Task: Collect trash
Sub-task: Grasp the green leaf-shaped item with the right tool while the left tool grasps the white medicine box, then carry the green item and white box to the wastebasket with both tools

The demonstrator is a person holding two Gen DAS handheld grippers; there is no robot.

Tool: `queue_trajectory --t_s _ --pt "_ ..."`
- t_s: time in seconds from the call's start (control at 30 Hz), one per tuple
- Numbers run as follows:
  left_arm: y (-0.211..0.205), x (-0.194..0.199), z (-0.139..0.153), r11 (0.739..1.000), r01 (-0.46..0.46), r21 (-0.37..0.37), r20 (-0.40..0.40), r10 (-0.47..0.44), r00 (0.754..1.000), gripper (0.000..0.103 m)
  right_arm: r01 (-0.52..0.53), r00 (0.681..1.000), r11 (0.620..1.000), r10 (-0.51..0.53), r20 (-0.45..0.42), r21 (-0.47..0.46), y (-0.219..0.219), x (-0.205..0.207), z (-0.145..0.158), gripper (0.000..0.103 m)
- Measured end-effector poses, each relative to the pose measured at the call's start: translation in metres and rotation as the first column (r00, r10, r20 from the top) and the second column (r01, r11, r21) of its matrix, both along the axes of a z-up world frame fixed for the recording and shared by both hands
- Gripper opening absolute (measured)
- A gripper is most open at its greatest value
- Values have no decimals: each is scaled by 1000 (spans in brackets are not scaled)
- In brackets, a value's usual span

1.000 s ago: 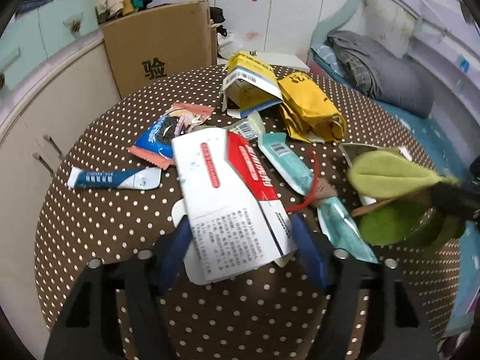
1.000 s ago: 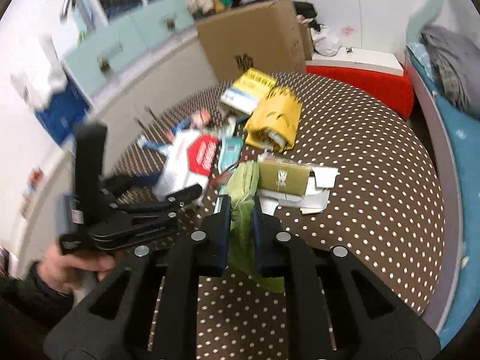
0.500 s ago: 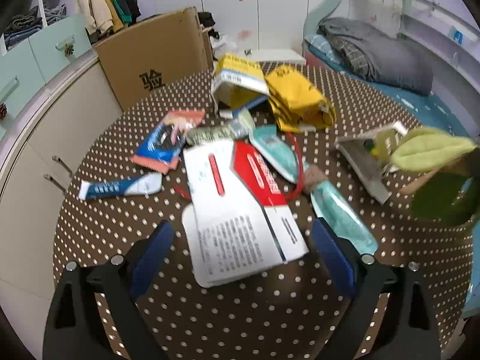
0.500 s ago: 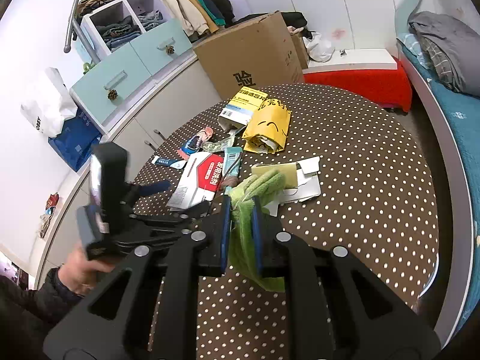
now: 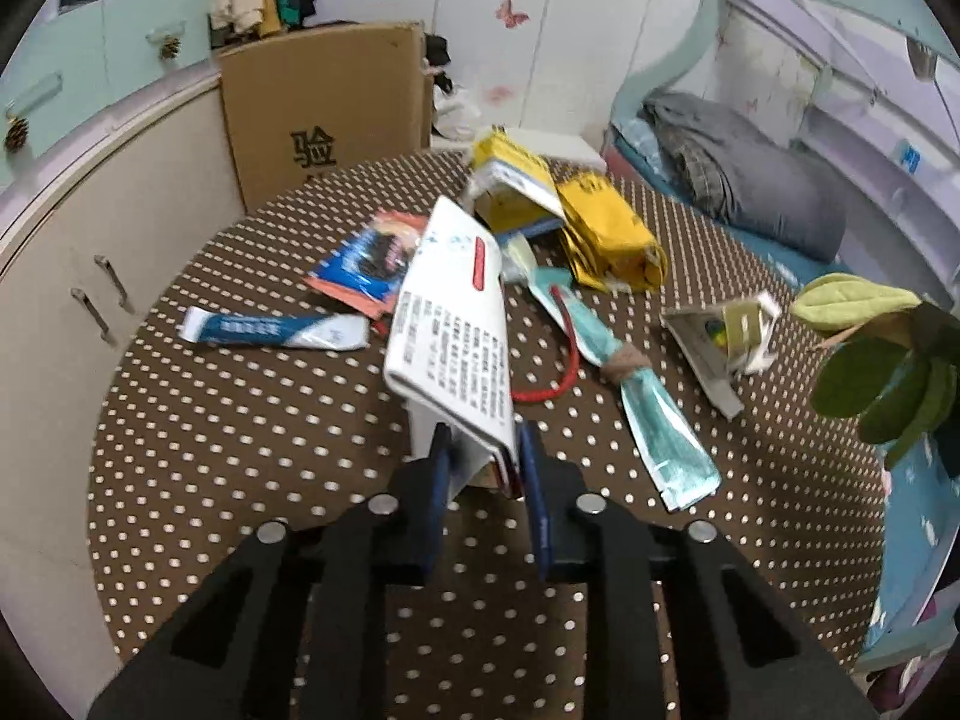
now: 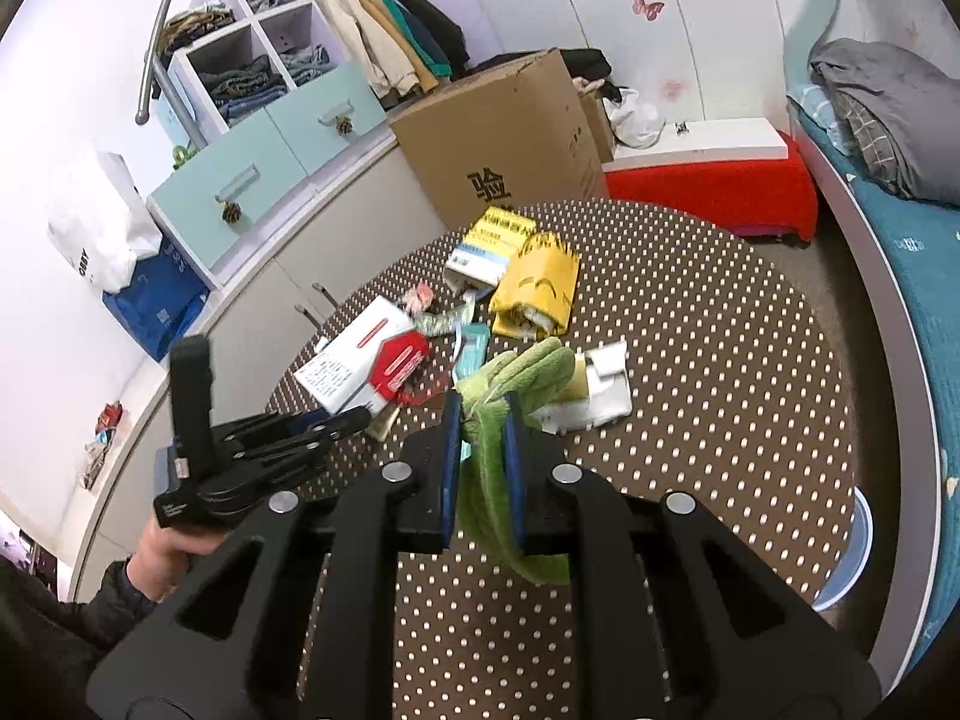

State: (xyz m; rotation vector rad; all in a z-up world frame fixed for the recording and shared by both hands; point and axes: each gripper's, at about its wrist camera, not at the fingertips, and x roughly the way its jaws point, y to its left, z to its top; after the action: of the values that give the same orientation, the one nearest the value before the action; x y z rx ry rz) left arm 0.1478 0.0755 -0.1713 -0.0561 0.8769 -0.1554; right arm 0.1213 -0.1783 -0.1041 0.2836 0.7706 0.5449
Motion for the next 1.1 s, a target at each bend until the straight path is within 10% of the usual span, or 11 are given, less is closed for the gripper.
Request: queue_trajectory --t_s 0.53,1.1 --pt "11 8 21 999 -39 -16 48 39 998 25 66 997 996 -68 27 67 -36 11 14 14" --pt "-12 -4 77 997 -2 -79 203 18 979 8 183 982 978 -188 37 98 -95 11 18 14"
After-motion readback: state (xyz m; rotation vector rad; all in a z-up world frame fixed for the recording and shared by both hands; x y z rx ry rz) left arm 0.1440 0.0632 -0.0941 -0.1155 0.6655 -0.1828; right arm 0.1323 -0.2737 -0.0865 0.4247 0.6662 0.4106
